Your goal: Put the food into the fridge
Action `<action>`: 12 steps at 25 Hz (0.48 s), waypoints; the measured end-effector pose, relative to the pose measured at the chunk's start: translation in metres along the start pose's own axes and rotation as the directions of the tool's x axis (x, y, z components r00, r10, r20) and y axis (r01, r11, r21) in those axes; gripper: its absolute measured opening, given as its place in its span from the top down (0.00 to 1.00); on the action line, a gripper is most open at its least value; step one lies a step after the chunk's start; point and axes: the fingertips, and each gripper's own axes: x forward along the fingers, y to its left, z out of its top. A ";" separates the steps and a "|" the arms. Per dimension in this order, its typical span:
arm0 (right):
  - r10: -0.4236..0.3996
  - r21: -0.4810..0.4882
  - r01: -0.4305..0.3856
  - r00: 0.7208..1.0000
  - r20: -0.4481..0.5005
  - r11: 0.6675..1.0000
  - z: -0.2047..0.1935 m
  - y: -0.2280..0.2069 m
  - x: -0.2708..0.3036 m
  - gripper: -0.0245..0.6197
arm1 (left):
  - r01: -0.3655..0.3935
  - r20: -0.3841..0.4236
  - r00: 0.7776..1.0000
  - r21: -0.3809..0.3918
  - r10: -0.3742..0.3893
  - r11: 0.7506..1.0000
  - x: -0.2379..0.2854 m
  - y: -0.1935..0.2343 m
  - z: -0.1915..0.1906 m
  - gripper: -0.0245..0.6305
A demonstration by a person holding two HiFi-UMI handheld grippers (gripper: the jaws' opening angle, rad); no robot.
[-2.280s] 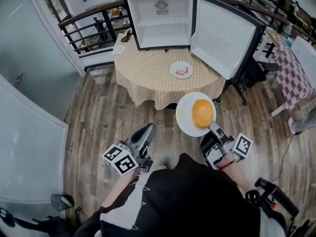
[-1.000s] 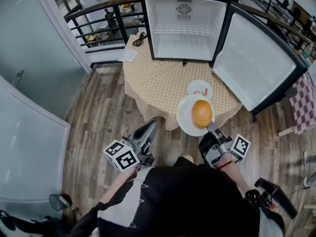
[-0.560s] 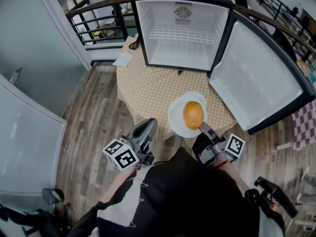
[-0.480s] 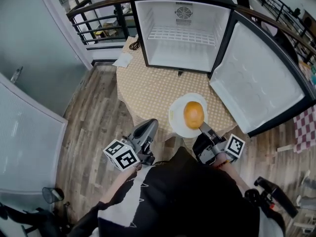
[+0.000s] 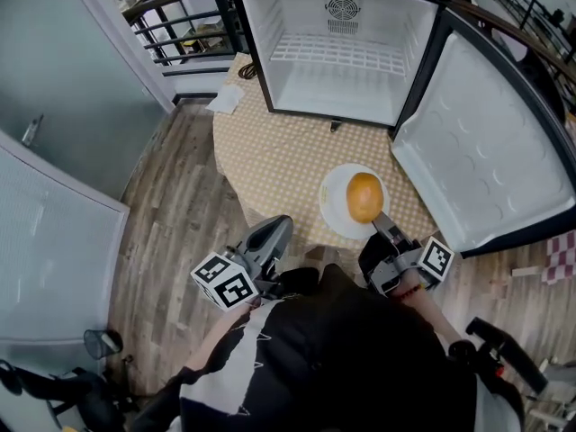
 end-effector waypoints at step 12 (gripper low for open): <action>-0.051 0.024 0.048 0.985 0.163 0.999 0.031 -0.019 0.054 0.91 | 0.124 -0.124 0.984 -0.038 -0.128 0.992 0.066 0.075 0.023 0.94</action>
